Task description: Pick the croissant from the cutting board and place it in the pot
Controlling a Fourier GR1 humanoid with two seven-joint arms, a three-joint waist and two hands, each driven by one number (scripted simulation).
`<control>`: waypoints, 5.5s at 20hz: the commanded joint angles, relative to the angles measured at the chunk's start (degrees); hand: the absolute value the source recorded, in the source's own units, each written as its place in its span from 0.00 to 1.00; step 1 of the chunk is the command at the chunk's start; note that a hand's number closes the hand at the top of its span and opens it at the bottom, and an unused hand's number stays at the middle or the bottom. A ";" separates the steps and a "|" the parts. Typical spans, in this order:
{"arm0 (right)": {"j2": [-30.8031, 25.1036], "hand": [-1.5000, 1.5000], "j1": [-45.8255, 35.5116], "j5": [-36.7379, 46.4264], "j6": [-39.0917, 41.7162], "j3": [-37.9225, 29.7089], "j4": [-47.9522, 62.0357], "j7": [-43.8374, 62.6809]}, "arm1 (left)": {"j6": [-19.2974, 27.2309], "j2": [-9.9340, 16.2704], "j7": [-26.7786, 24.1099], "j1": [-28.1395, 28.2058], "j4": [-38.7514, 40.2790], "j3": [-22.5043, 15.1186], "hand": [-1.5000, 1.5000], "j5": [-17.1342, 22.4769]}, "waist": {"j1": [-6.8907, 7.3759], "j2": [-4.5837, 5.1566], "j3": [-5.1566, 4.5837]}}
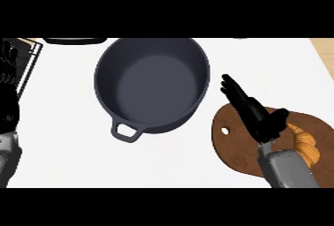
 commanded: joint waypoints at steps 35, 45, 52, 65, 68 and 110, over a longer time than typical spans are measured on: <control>-1.32 0.00 9.63 61.63 0.33 -6.34 -23.96 72.41 | -6.50 -0.36 22.57 10.44 11.75 -6.29 0.50 -1.03 | -0.71 -1.37 -1.19; 0.35 0.00 2.74 60.84 11.20 -13.16 -23.84 80.24 | -10.13 2.06 21.51 9.40 13.33 -2.59 0.50 0.95 | -0.37 -0.92 -1.05; 3.24 0.00 9.31 61.60 7.91 -16.51 -20.65 71.17 | -9.11 -0.58 21.43 8.23 14.81 -3.05 0.50 -0.79 | -1.11 -0.83 -0.95; 6.47 0.00 7.80 68.19 6.82 -19.30 -15.25 66.88 | -11.50 -0.76 23.87 10.21 9.59 -0.48 0.50 -1.86 | -0.55 -0.96 -0.92; 4.89 0.00 6.19 65.77 11.38 -22.97 -14.17 66.77 | -12.61 -0.86 21.55 6.84 15.60 0.39 0.50 -2.24 | -0.99 -0.86 -0.96; -1.35 1.00 6.97 70.41 5.10 -12.98 -3.12 38.67 | -17.79 -7.14 23.44 8.60 11.46 5.99 0.50 -9.99 | -0.34 -0.94 -0.92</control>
